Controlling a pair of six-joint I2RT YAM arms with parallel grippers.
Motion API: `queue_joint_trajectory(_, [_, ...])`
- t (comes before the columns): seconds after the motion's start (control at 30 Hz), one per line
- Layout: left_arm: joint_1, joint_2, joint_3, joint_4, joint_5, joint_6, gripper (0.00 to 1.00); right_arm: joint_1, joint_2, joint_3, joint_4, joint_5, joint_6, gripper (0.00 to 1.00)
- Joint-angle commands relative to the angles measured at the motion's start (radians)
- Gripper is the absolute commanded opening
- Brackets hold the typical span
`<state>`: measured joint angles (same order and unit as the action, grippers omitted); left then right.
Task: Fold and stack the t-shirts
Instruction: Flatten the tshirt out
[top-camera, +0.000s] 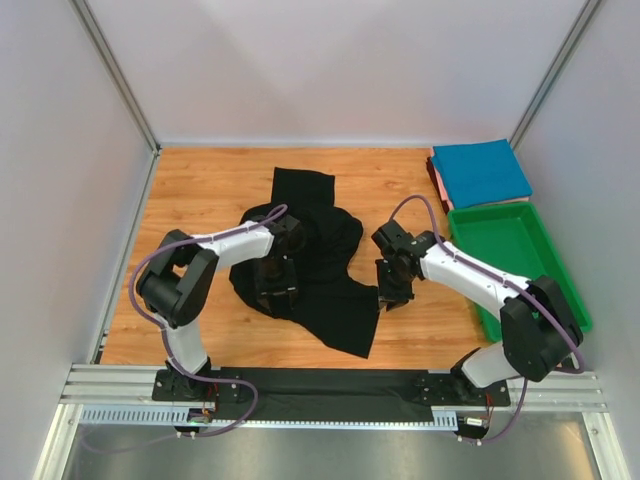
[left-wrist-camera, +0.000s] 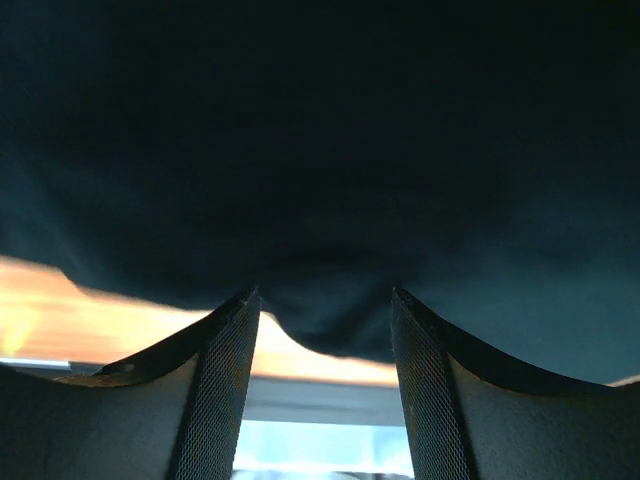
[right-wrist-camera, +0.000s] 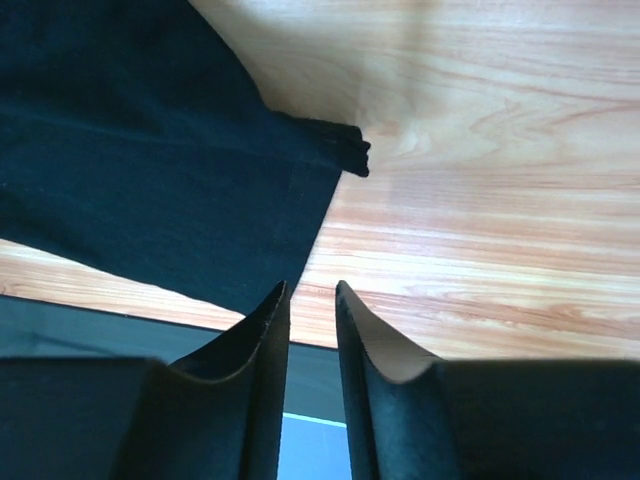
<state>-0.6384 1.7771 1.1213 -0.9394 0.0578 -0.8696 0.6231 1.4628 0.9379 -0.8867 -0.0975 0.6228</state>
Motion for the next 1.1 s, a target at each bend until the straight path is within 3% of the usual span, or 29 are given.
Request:
queue_joint_trajectory(0.0, [0.087, 0.038, 0.041, -0.006, -0.029, 0.003, 0.62, 0.000, -0.036, 0.074, -0.050, 0.036, -0.023, 0.27])
queue_joint_trajectory(0.1, [0.227, 0.071, 0.103, -0.035, -0.094, 0.064, 0.62, -0.005, -0.076, 0.096, -0.060, 0.070, -0.020, 0.32])
queue_joint_trajectory(0.2, [0.428, 0.168, 0.300, -0.111, -0.165, 0.144, 0.62, -0.022, -0.090, 0.120, -0.049, 0.084, -0.017, 0.36])
queue_joint_trajectory(0.27, [0.457, 0.209, 0.547, -0.198, -0.217, 0.203, 0.62, -0.037, -0.075, 0.142, -0.057, 0.084, -0.017, 0.36])
queue_joint_trajectory(0.33, [0.442, 0.203, 0.693, -0.304, -0.246, 0.231, 0.64, -0.042, -0.065, 0.159, -0.058, 0.087, -0.018, 0.37])
queue_joint_trajectory(0.37, [0.430, 0.176, 0.690, -0.320, -0.257, 0.234, 0.64, -0.043, -0.059, 0.160, -0.057, 0.087, -0.018, 0.37])
queue_joint_trajectory(0.5, [0.331, -0.124, 0.429, -0.248, -0.152, 0.163, 0.65, -0.046, -0.035, 0.160, -0.040, 0.062, -0.024, 0.37])
queue_joint_trajectory(0.53, [0.304, -0.177, 0.290, -0.224, -0.115, 0.131, 0.65, -0.048, -0.027, 0.162, -0.035, 0.058, -0.028, 0.36])
queue_joint_trajectory(0.63, [0.169, -0.333, 0.076, -0.156, 0.052, -0.052, 0.62, -0.048, -0.007, 0.167, -0.023, 0.053, -0.038, 0.36])
queue_joint_trajectory(0.8, [-0.079, -0.400, -0.029, -0.150, 0.152, -0.420, 0.60, -0.054, 0.022, 0.165, 0.002, 0.042, -0.046, 0.35])
queue_joint_trajectory(0.83, [-0.101, -0.395, -0.038, -0.148, 0.171, -0.524, 0.59, -0.054, 0.021, 0.159, 0.015, 0.039, -0.043, 0.35])
queue_joint_trajectory(1.07, [-0.219, -0.331, -0.084, -0.065, 0.223, -0.837, 0.52, -0.068, -0.037, 0.108, 0.037, 0.036, -0.040, 0.35])
